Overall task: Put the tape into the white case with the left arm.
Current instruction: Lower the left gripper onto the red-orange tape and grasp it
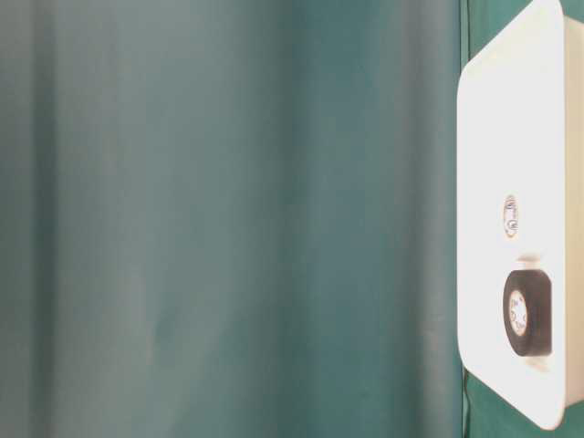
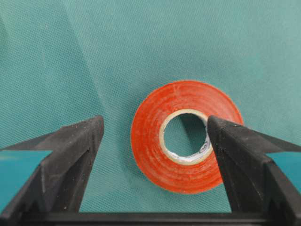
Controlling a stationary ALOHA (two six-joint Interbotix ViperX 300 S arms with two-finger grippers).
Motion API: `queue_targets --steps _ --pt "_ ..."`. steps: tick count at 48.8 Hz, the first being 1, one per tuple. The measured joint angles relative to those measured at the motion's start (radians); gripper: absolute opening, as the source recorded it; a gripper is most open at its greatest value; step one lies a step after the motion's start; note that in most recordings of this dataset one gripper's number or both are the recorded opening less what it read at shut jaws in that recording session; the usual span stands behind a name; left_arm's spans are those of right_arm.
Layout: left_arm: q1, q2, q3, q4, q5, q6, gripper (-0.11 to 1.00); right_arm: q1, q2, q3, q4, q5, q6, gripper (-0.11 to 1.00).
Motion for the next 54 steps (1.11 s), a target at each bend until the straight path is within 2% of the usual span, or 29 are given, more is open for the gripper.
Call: queue_targets --steps 16,24,27,30,39,54 --pt "0.009 0.126 -0.043 0.0 0.0 0.006 0.89 0.0 0.0 0.0 0.0 0.0 0.002 -0.09" --pt "0.012 0.17 -0.064 0.002 0.0 0.044 0.86 0.0 0.0 0.0 0.0 0.0 0.002 -0.09" --pt "0.012 0.172 -0.067 0.002 0.0 0.058 0.81 0.0 0.0 0.0 0.0 0.0 0.002 -0.09" --pt "0.012 0.172 -0.067 0.002 0.0 0.063 0.71 0.0 0.0 0.0 0.0 0.0 0.002 -0.09" --pt "0.012 0.172 -0.069 0.002 0.0 0.063 0.27 0.0 0.0 0.0 0.0 0.0 0.0 -0.09" --pt "0.012 0.161 -0.069 0.002 0.003 0.061 0.26 0.0 0.0 0.0 0.0 0.002 0.0 -0.09"
